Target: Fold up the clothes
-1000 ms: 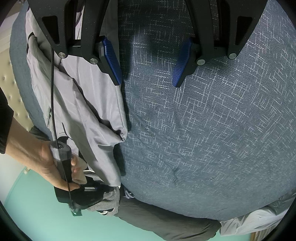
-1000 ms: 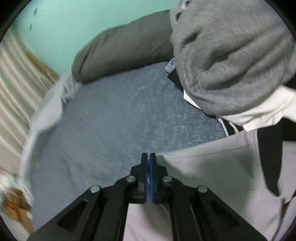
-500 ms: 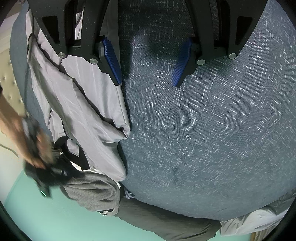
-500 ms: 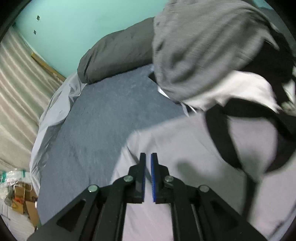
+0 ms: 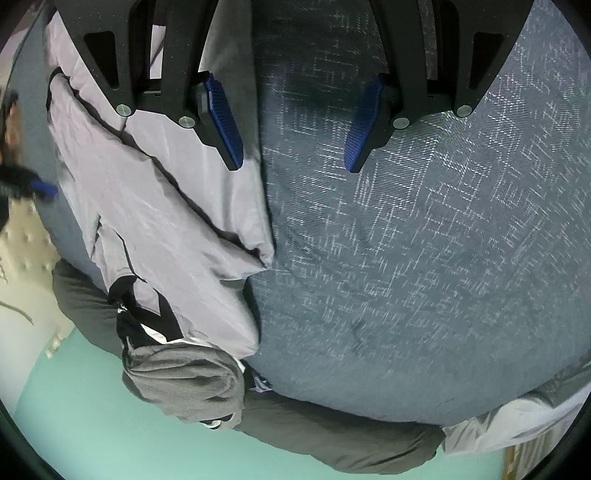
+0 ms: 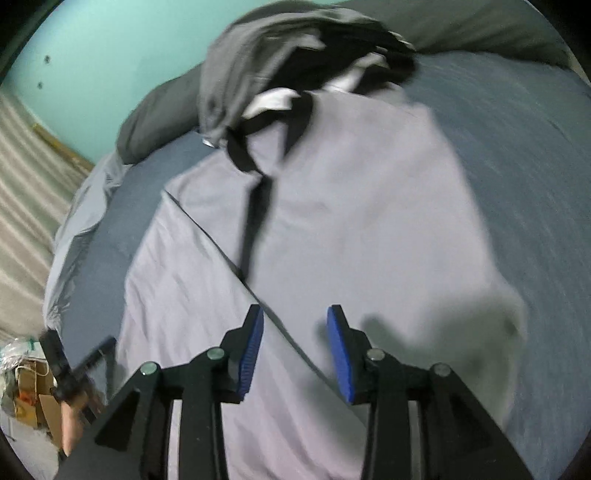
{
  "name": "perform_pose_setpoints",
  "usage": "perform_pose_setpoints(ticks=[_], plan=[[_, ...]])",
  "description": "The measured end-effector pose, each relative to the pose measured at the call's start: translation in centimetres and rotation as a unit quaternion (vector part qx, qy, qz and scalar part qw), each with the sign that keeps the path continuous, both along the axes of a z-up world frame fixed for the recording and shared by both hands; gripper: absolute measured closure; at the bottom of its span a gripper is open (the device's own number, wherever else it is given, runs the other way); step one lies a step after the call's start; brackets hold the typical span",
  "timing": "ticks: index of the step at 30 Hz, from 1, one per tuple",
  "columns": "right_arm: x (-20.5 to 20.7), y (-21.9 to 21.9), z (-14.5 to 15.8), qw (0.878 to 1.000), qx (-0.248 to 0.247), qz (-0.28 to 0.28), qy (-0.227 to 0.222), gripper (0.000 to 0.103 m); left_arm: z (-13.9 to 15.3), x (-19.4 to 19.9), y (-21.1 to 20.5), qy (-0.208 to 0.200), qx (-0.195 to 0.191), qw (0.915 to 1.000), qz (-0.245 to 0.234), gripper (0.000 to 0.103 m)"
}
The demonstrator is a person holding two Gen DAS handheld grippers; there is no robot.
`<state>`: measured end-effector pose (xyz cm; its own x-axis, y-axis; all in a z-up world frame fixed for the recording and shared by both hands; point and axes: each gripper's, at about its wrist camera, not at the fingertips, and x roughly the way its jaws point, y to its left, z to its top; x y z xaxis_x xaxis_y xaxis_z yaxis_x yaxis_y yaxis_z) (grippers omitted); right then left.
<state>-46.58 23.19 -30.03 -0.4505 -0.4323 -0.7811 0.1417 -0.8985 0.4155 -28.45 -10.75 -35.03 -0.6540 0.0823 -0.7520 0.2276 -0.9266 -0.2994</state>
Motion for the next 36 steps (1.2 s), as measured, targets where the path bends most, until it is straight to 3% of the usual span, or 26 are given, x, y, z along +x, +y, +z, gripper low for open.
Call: perform_pose_setpoints(ticks=[5, 12, 19, 21, 24, 27, 36], plan=[[6.0, 4.3, -1.8, 0.999, 0.016, -0.041, -0.012, 0.062, 1.6, -0.1, 2.1, 0.011, -0.017, 0.9995, -0.024, 0.042], [12.4, 8.0, -2.3, 0.991, -0.027, -0.123, 0.036, 0.062, 3.7, 0.6, 10.2, 0.012, -0.043, 0.9925, -0.113, 0.04], [15.6, 8.9, -3.6, 0.986, -0.079, -0.139, 0.05, 0.062, 2.6, 1.5, 19.2, -0.027, 0.0, 0.9819, -0.188, 0.04], [16.1, 9.4, -3.9, 0.984, -0.092, -0.141, 0.053, 0.062, 2.2, 1.2, 21.0, -0.041, 0.02, 0.9799, -0.194, 0.04], [16.5, 9.7, -4.0, 0.983, -0.106, -0.141, 0.059, 0.062, 2.2, 0.8, 23.6, -0.047, 0.019, 0.9776, -0.204, 0.04], [16.6, 9.8, -4.2, 0.983, -0.115, -0.131, 0.054, 0.062, 1.6, 0.1, 25.1, -0.055, 0.049, 0.9766, -0.202, 0.038], [16.7, 9.3, -4.6, 0.984, -0.128, -0.113, 0.05, 0.062, -0.9, -1.4, 25.1, -0.082, 0.112, 0.9799, -0.143, 0.034]])
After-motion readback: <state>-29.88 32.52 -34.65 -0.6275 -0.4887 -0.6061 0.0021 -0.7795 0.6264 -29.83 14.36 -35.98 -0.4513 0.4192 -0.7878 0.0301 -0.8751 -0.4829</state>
